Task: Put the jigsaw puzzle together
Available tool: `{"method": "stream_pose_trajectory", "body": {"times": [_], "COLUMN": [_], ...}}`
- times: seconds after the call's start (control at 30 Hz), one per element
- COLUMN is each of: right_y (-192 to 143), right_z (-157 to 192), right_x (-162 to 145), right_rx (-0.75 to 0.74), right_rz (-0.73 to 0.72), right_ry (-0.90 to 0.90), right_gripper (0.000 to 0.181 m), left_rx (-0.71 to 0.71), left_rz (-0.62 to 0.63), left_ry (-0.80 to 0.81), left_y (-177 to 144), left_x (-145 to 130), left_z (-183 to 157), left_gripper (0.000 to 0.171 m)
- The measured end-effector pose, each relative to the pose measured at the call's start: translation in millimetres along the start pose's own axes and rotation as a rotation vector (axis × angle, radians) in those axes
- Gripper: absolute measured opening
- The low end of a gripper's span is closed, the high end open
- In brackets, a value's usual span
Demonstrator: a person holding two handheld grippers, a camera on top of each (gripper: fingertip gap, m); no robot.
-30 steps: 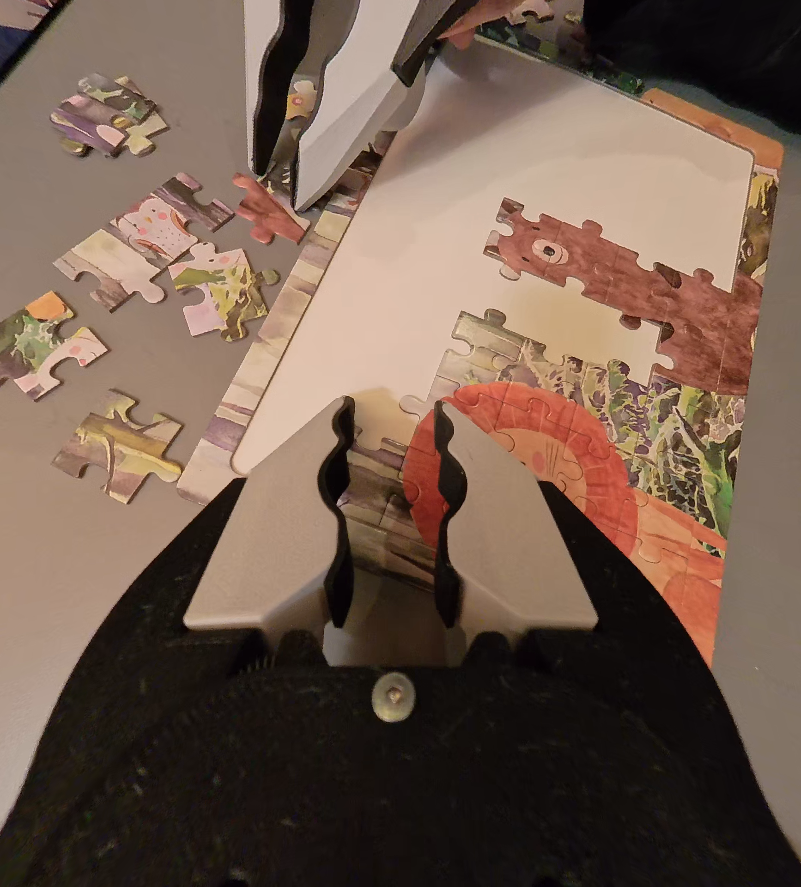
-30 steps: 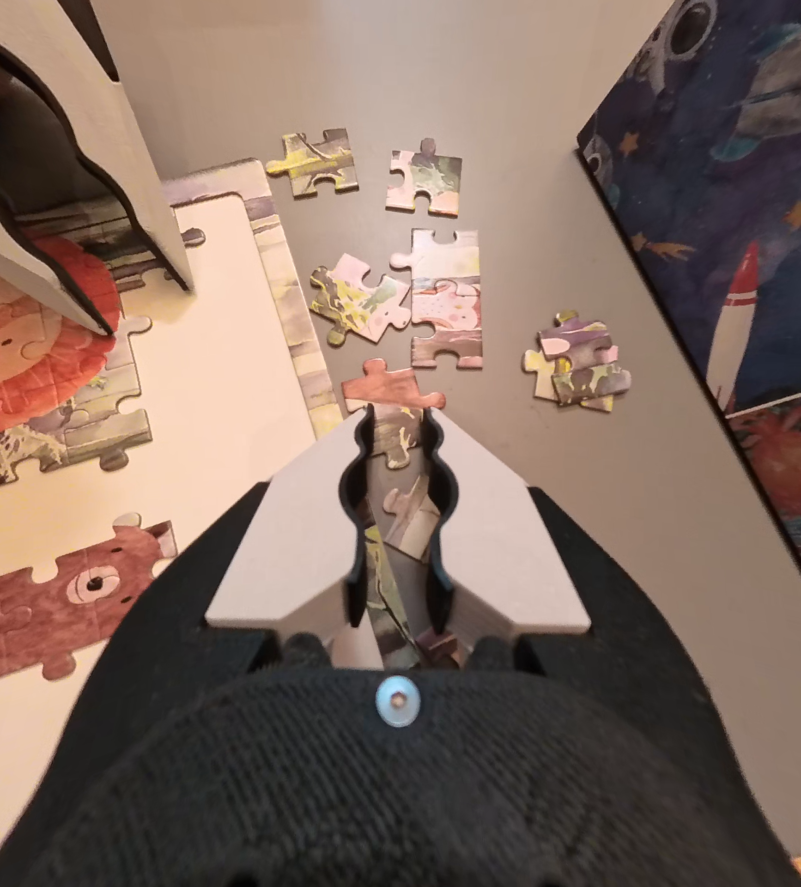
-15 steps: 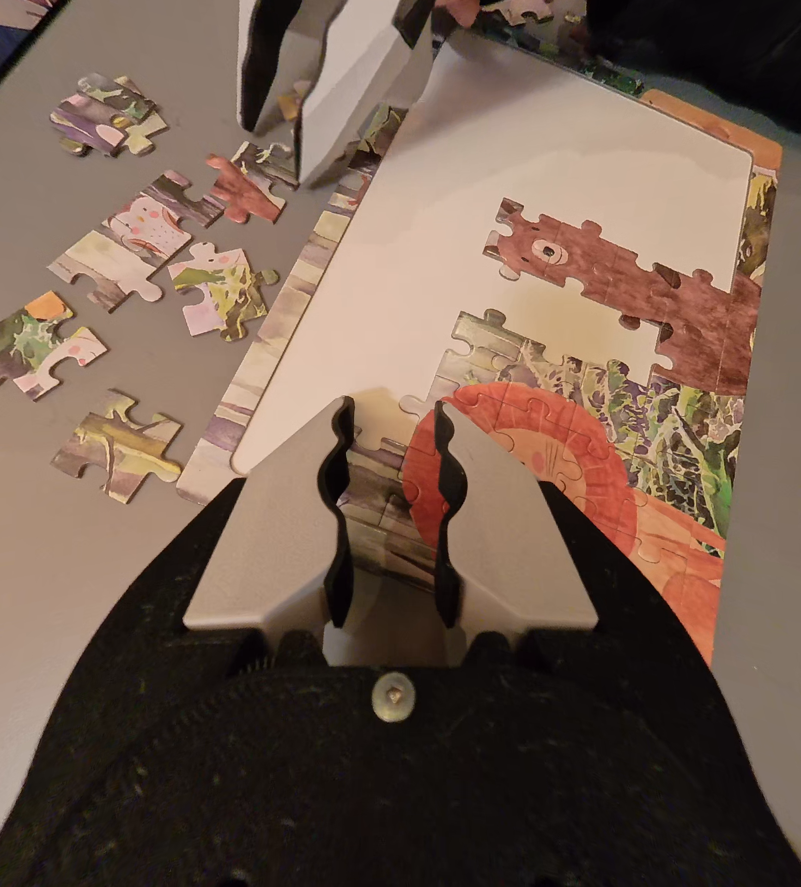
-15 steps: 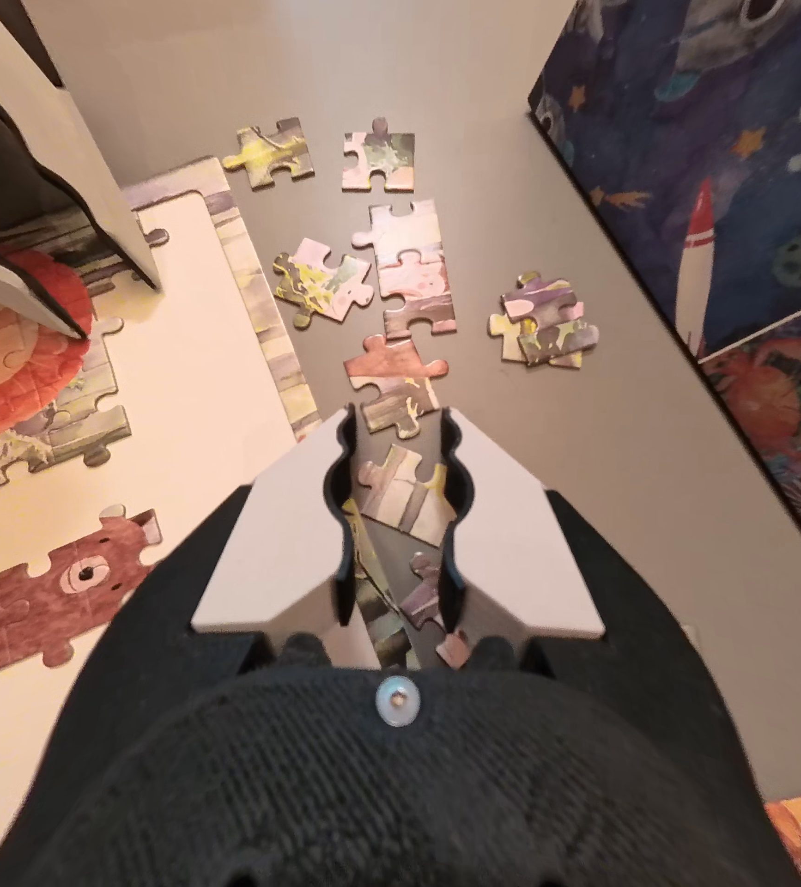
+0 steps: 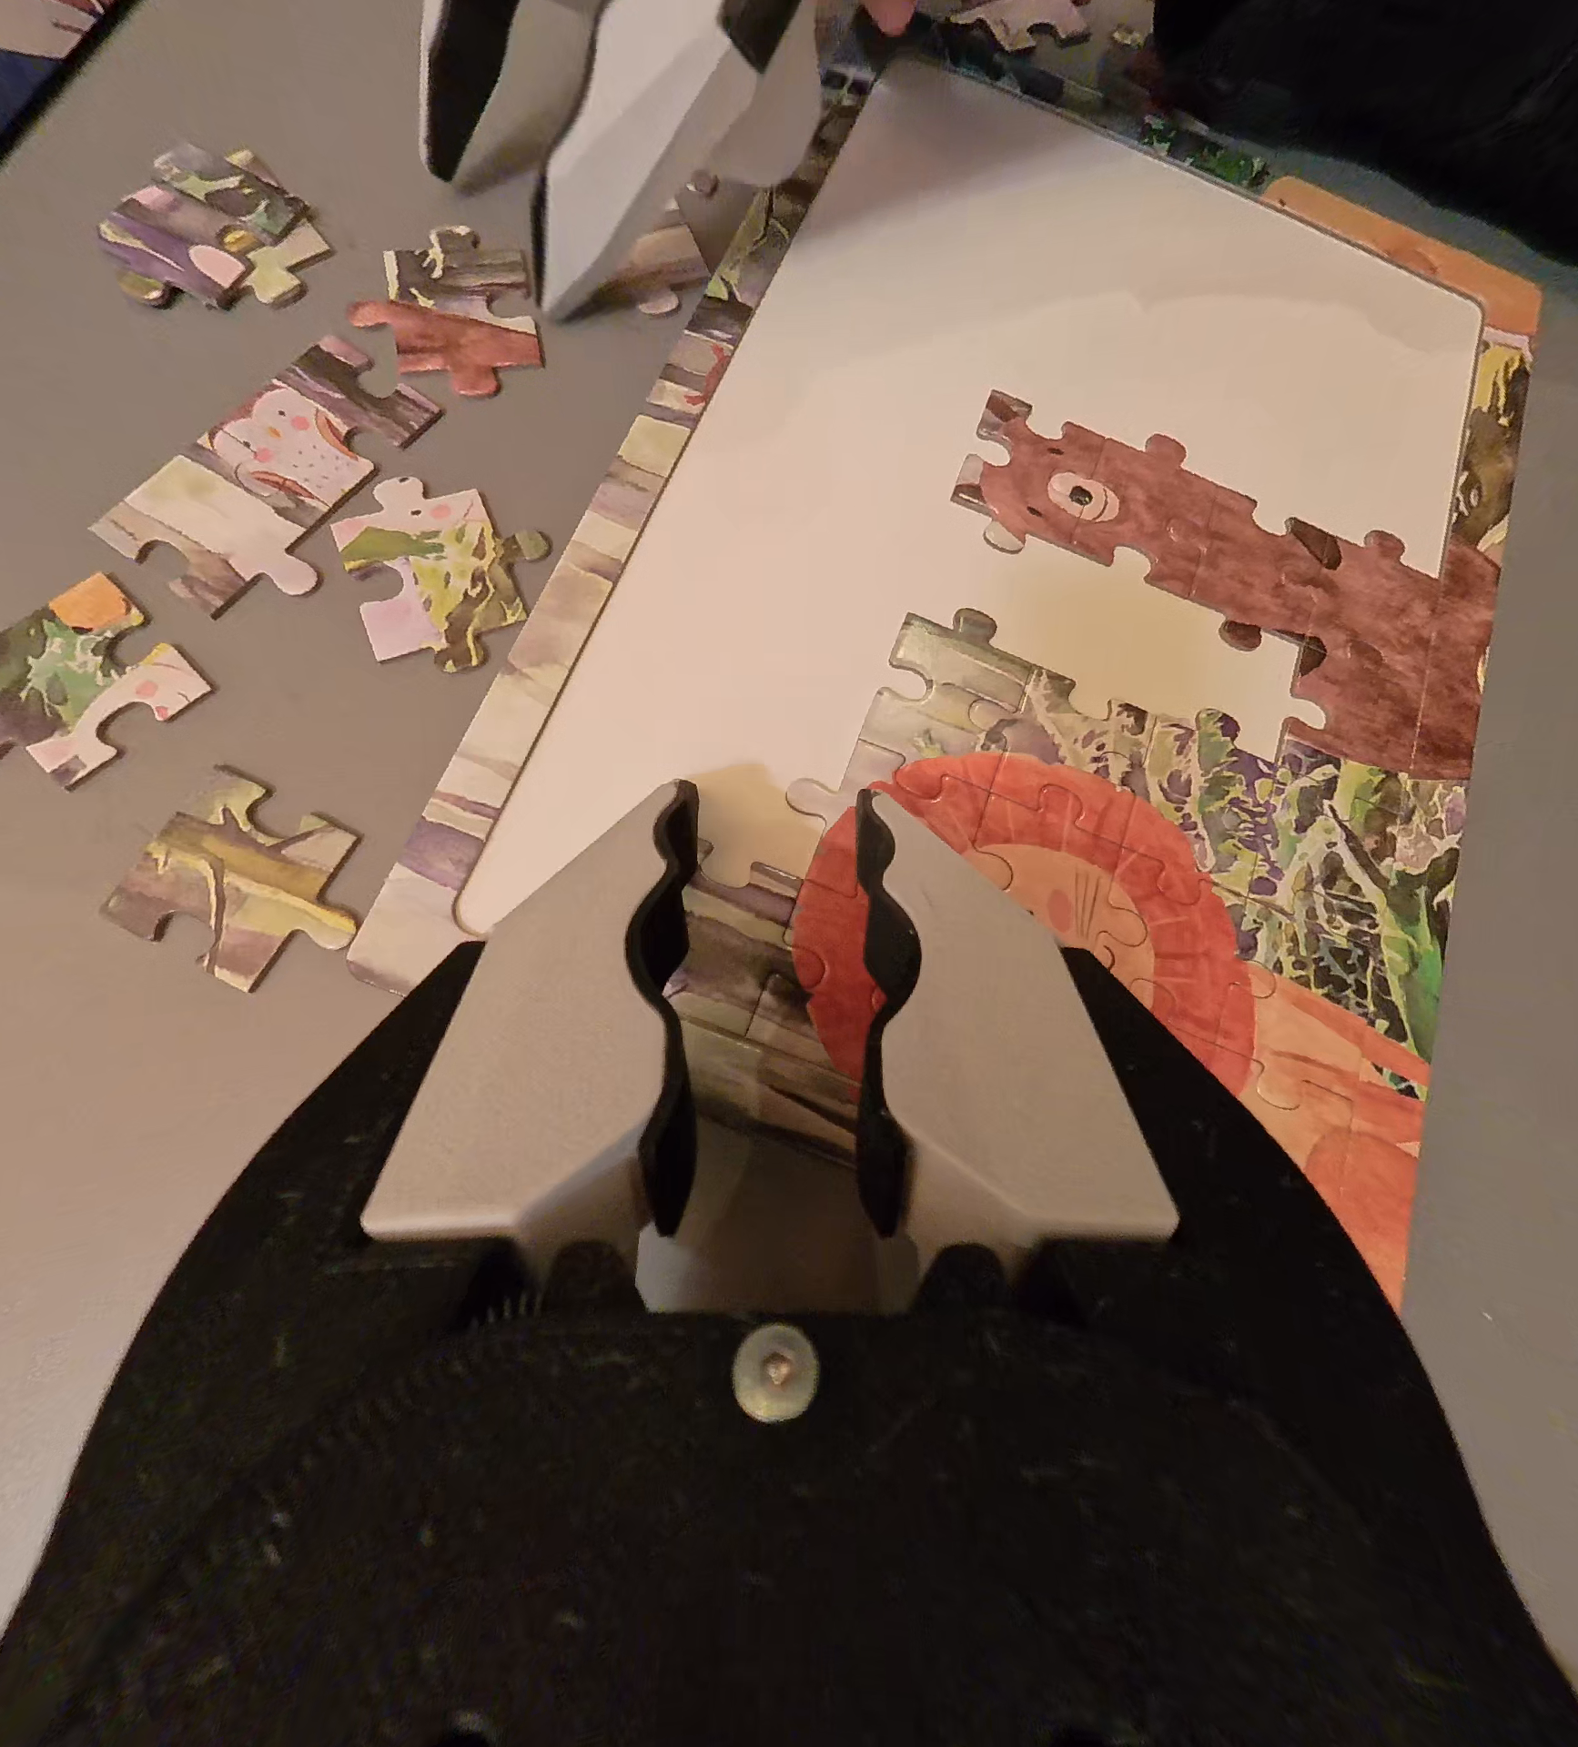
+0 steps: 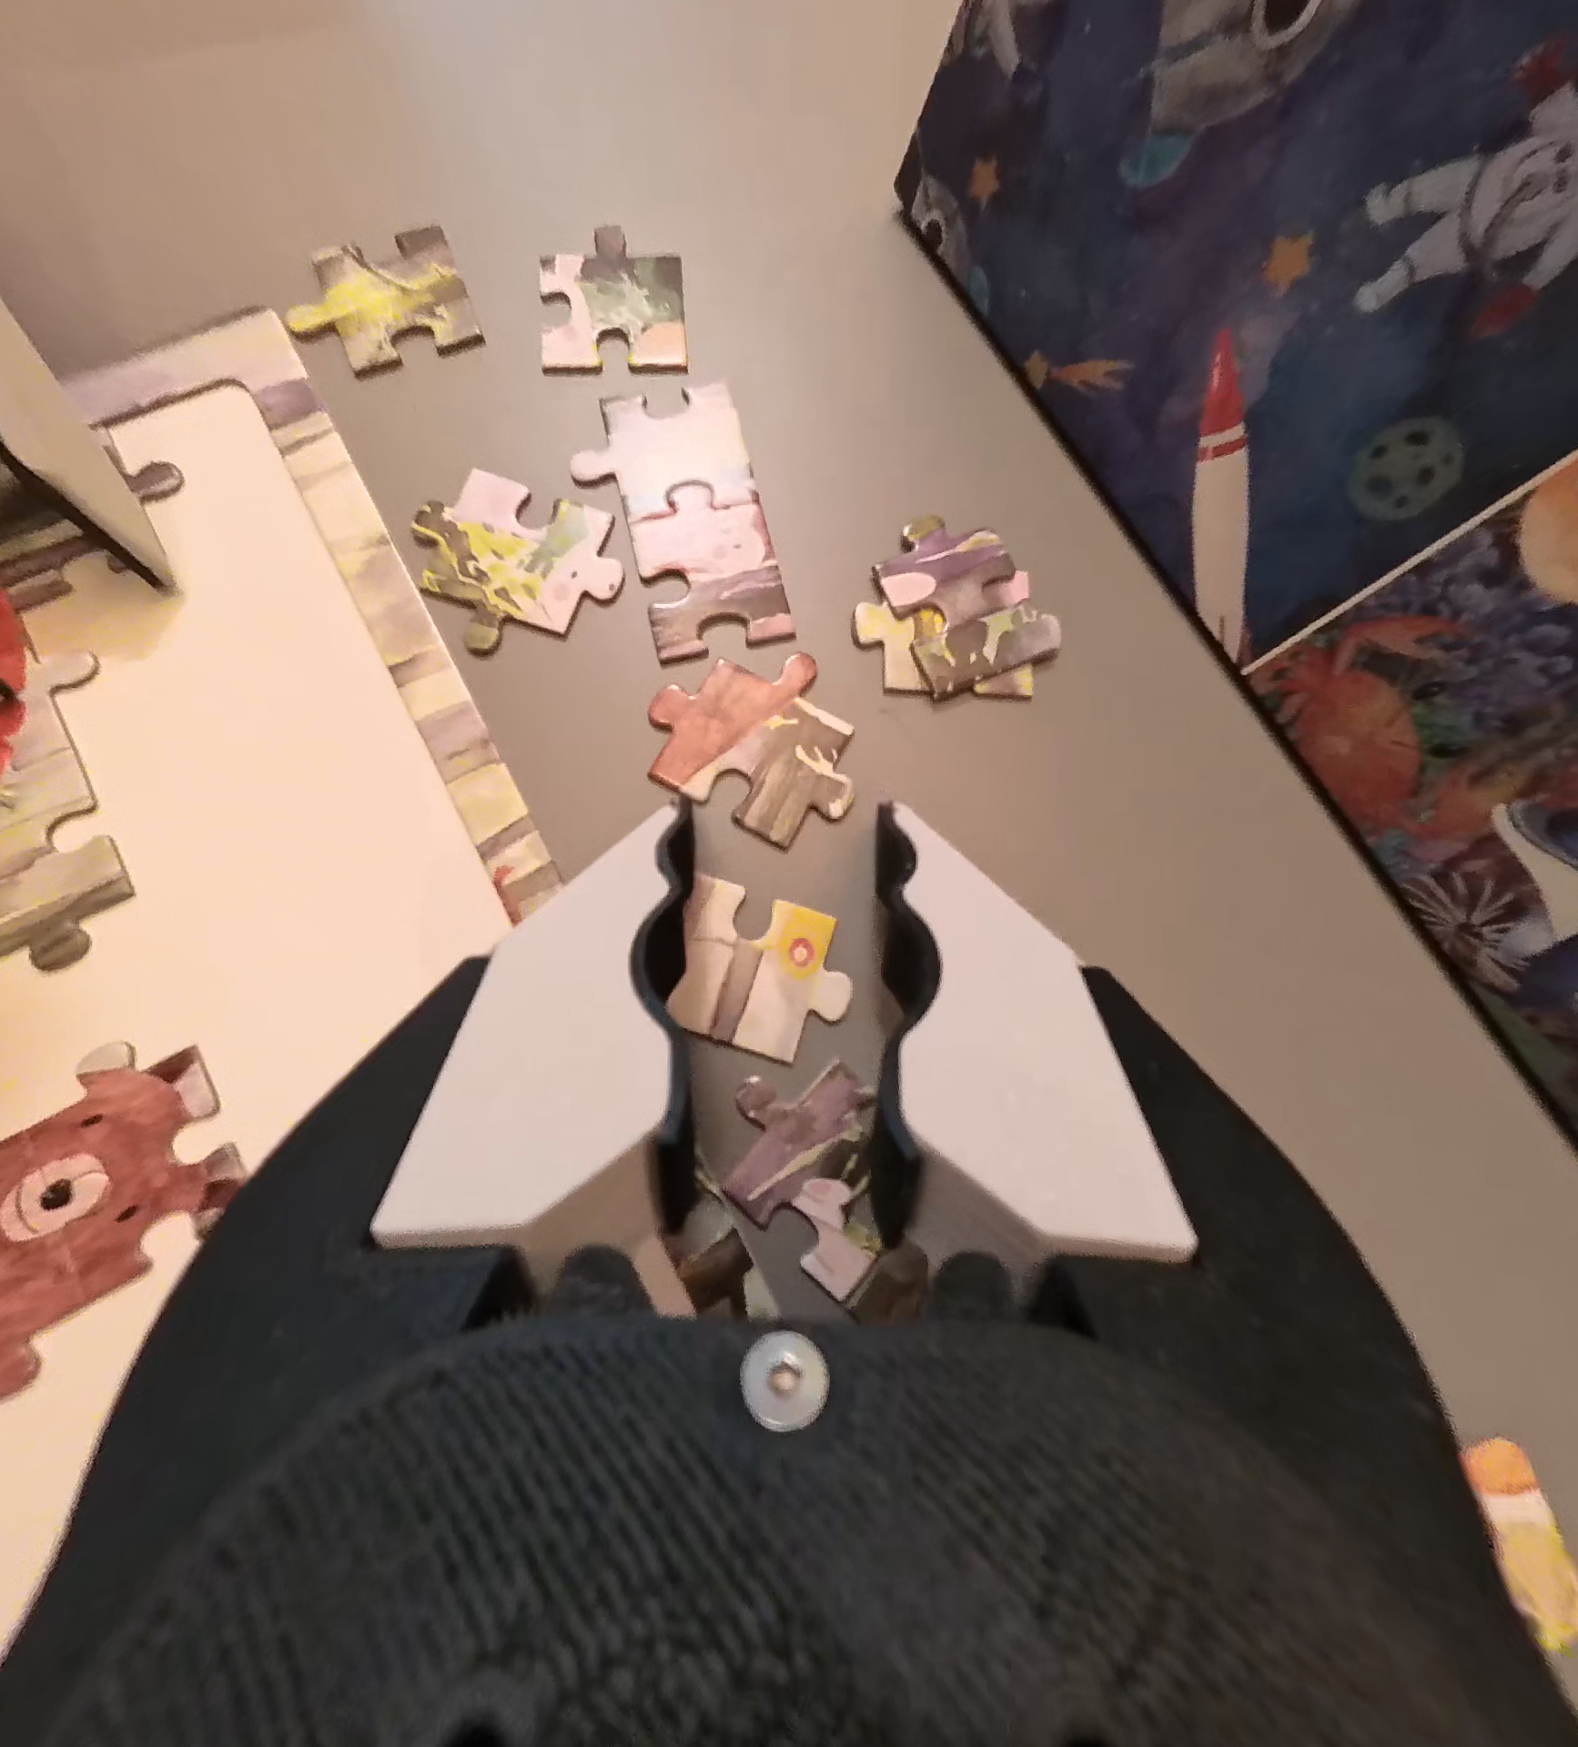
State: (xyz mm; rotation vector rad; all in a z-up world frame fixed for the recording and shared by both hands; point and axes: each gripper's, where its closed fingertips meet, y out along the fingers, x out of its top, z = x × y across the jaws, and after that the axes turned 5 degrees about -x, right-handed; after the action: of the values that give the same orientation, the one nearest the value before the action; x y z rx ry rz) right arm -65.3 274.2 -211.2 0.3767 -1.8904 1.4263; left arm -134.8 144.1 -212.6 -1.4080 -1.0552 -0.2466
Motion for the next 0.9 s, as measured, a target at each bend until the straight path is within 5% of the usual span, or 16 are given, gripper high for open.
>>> {"method": "stream_pose_trajectory", "body": {"times": [0.23, 0.43, 0.77, 0.9], "right_y": [-9.1, 0.9, -10.9, -8.3], "right_z": [40.6, 24.9, 54.8, 40.8], "right_x": [5.6, 9.4, 8.2, 19.3], "right_rx": [0.263, 0.180, 0.344, 0.269], "right_rz": [-0.015, -0.051, -0.015, -0.094], "right_ry": [0.047, 0.067, 0.092, 0.060], "right_gripper": [0.031, 0.049, 0.032, 0.037], "left_rx": [0.001, 0.003, 0.002, 0.003], "left_rz": [0.000, 0.001, 0.000, 0.000], "left_ry": [0.000, 0.001, 0.000, 0.000], "left_y": [0.0, 0.2, 0.2, 0.3], "left_x": [0.1, 0.2, 0.2, 0.3], "left_z": [0.0, 0.0, 0.0, 0.1], "left_gripper": [0.032, 0.032, 0.032, 0.032]}}
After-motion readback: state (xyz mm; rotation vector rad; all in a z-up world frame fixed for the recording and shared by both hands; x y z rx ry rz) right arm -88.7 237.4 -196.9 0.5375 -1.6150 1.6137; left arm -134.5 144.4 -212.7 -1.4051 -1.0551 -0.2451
